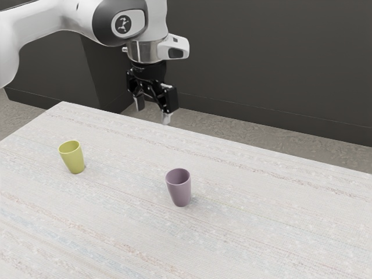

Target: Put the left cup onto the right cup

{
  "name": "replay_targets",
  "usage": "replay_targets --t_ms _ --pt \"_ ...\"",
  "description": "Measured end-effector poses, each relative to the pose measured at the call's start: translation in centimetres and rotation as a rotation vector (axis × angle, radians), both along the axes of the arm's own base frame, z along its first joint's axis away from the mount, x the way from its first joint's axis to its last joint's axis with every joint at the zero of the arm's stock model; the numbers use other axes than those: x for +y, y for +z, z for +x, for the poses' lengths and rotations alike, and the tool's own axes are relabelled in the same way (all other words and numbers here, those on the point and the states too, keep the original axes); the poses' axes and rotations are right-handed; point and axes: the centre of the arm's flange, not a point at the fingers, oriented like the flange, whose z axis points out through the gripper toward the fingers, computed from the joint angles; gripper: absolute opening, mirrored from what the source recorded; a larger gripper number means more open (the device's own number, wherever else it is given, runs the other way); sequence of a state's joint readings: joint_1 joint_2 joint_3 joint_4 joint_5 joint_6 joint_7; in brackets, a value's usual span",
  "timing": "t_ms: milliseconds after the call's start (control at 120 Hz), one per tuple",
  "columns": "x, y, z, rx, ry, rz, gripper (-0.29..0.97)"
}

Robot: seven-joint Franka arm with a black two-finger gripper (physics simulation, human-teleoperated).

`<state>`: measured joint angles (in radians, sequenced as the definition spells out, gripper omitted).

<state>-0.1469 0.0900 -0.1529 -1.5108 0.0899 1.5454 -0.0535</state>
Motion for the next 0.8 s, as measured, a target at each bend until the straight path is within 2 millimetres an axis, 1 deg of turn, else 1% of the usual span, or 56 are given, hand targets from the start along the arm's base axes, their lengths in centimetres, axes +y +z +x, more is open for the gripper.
replay_targets --t_ms 142,333,433,533,683,800 --pt "0.0 -0.1 0.1 -0.005 0.001 0.0 0.68" --pt "-0.4 -0.1 0.1 -0.014 -0.007 -0.002 0.68" --pt "-0.2 -0.3 0.2 -0.016 -0.002 -0.002 0.68" --pt "0.2 -1.0 0.4 -0.011 0.005 -0.001 0.68" --pt "0.6 -3.0 0.7 -0.005 0.009 0.009 0.68" --pt "1.4 -4.2 1.2 -0.011 0.023 0.008 0.68"
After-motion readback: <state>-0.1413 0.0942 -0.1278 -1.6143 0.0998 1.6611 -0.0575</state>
